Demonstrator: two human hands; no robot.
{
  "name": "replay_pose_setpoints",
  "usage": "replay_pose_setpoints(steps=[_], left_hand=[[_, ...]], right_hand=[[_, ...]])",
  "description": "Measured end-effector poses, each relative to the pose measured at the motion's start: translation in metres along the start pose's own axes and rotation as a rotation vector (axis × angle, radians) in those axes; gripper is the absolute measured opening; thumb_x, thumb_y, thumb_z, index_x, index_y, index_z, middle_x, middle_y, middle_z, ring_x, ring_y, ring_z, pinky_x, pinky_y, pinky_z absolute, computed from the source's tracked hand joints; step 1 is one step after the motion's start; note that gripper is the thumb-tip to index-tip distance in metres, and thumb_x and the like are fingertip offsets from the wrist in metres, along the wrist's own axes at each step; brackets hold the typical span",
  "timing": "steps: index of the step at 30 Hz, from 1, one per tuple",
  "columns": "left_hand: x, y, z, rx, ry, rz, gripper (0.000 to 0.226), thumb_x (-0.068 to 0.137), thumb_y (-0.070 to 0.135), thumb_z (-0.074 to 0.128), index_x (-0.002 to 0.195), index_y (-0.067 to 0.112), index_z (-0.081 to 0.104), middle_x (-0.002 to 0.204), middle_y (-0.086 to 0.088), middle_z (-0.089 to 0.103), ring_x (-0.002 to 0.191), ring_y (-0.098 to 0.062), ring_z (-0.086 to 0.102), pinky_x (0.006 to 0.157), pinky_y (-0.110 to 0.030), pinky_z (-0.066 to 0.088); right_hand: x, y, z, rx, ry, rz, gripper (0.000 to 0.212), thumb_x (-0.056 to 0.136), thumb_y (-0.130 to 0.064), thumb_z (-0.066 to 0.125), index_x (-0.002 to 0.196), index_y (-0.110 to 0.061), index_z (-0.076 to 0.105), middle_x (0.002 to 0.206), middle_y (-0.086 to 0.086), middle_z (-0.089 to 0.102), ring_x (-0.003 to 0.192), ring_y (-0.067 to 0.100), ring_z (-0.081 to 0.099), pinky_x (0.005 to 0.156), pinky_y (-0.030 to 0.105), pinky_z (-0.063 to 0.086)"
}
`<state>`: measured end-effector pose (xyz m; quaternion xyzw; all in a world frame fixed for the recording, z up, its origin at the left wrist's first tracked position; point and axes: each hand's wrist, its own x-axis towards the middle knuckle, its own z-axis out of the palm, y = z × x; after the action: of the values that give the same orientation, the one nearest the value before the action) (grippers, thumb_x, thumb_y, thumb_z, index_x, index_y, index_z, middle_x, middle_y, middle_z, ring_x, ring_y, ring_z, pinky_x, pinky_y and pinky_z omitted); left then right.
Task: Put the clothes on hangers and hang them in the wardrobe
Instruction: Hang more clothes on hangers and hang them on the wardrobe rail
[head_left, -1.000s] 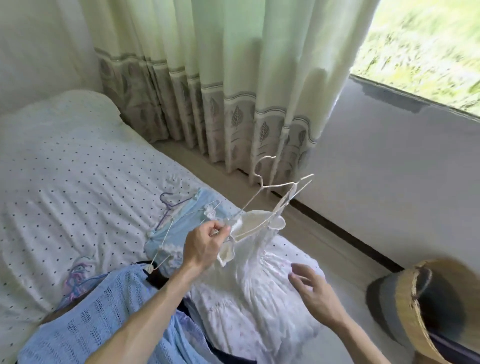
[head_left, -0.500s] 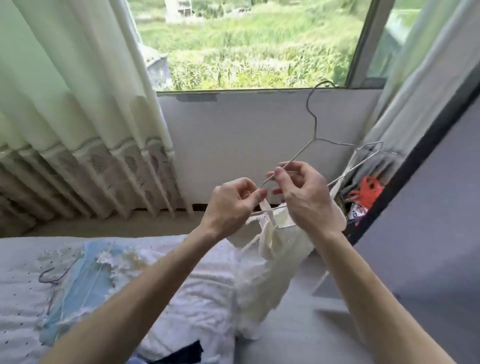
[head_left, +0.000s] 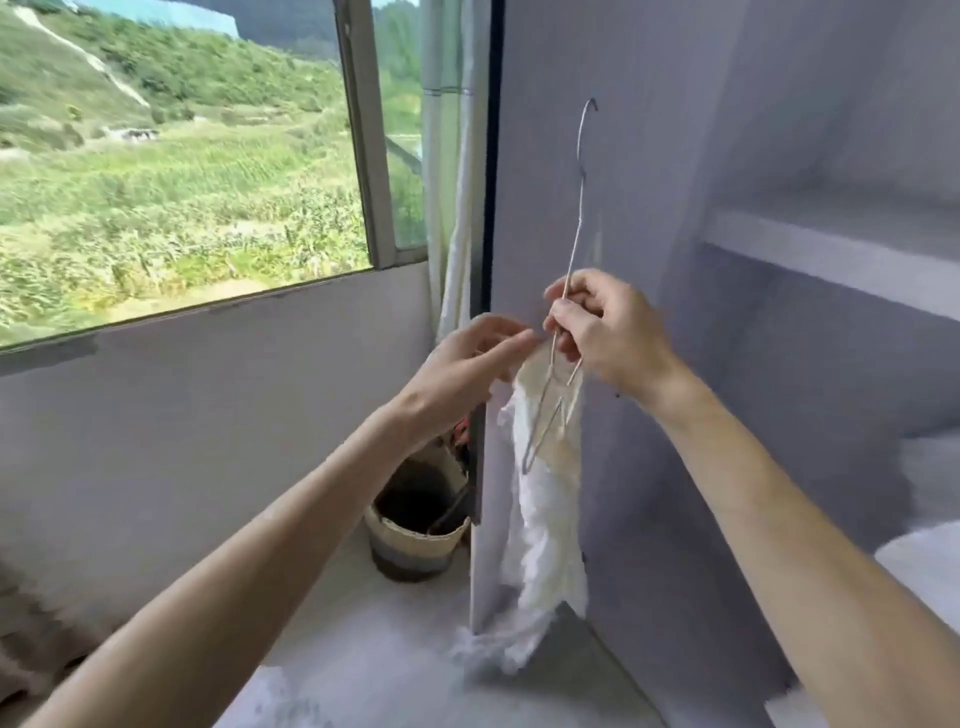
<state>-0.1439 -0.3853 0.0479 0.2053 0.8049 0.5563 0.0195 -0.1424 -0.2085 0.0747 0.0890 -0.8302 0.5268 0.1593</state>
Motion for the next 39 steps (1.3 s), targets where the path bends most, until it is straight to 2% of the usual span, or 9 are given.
replay_pose_setpoints(steps=[6,9,16,20,26,29,32,34,39], left_hand=[[0.086,0.076,0.027,-0.200,-0.281,-0.032,0.041,0.098,0.048,0.056,0.120,0.017,0.067,0.111,0.002,0.075,0.101,-0.016,0.069,0.087,-0.035,0.050],[0.106,0.102,0.065,-0.268,-0.358,0.009,0.023,0.101,0.024,0.058,0.110,0.006,0.068,0.098,0.000,0.076,0.079,-0.015,0.071,0.072,-0.025,0.054],[0.127,0.115,0.142,-0.272,-0.178,0.117,0.025,0.101,0.021,0.054,0.080,0.022,0.068,0.086,0.010,0.074,0.066,-0.002,0.062,0.064,-0.022,0.044],[0.131,0.114,0.165,-0.237,-0.190,0.147,0.028,0.100,0.026,0.056,0.082,0.023,0.077,0.087,0.010,0.075,0.073,-0.005,0.062,0.075,-0.025,0.047],[0.131,0.127,0.173,-0.230,-0.287,0.218,0.010,0.097,0.029,0.058,0.097,0.027,0.068,0.104,0.002,0.074,0.084,-0.013,0.061,0.068,-0.022,0.046],[0.117,0.096,0.177,-0.259,0.096,0.308,0.025,0.094,0.038,0.058,0.114,0.023,0.054,0.111,0.008,0.062,0.104,-0.013,0.057,0.090,-0.031,0.046],[0.084,0.021,0.192,-0.383,0.207,0.171,0.051,0.094,0.049,0.053,0.137,0.023,0.040,0.138,0.005,0.047,0.129,-0.015,0.044,0.109,-0.036,0.036],[0.068,-0.038,0.208,-0.361,0.047,0.014,0.067,0.090,0.048,0.051,0.148,0.026,0.027,0.152,0.001,0.035,0.139,-0.023,0.037,0.115,-0.047,0.033],[0.049,-0.127,0.235,0.008,-0.478,-0.548,0.116,0.082,-0.002,0.064,0.154,0.030,-0.021,0.165,-0.016,-0.003,0.146,-0.041,0.024,0.112,-0.052,0.036]], right_hand=[[-0.020,-0.003,-0.068,-0.254,-0.005,0.074,0.018,0.099,-0.011,0.050,0.101,-0.010,0.067,0.073,0.001,0.067,0.062,0.016,0.056,0.069,0.047,0.053],[-0.036,-0.003,-0.095,-0.354,0.076,0.118,0.025,0.101,-0.015,0.049,0.085,-0.022,0.068,0.064,-0.017,0.063,0.060,0.003,0.053,0.068,0.035,0.048],[-0.087,0.019,-0.148,-0.907,0.311,0.289,0.028,0.099,-0.049,0.048,0.100,-0.032,0.070,0.087,-0.010,0.058,0.084,0.018,0.058,0.070,0.035,0.047],[-0.115,0.030,-0.157,-0.956,0.361,0.302,0.027,0.104,-0.039,0.042,0.101,-0.033,0.068,0.080,-0.013,0.058,0.080,0.019,0.057,0.064,0.033,0.043],[-0.117,0.028,-0.169,-0.925,0.681,0.327,0.023,0.103,-0.029,0.042,0.094,-0.024,0.063,0.070,-0.012,0.056,0.066,0.013,0.053,0.054,0.029,0.034],[-0.117,0.018,-0.177,-0.901,0.754,0.311,0.025,0.103,-0.028,0.044,0.093,-0.024,0.066,0.073,-0.011,0.061,0.071,0.018,0.058,0.060,0.031,0.042],[-0.119,0.010,-0.180,-0.882,0.793,0.280,0.025,0.102,-0.029,0.046,0.092,-0.025,0.069,0.068,-0.011,0.061,0.072,0.020,0.058,0.065,0.033,0.044],[-0.119,0.004,-0.180,-0.869,0.810,0.254,0.026,0.101,-0.030,0.047,0.091,-0.025,0.070,0.061,-0.010,0.058,0.067,0.018,0.057,0.065,0.033,0.045],[-0.116,-0.011,-0.175,-0.736,0.844,0.266,0.028,0.100,-0.032,0.047,0.091,-0.023,0.072,0.059,-0.010,0.055,0.063,0.006,0.053,0.062,0.025,0.039]])
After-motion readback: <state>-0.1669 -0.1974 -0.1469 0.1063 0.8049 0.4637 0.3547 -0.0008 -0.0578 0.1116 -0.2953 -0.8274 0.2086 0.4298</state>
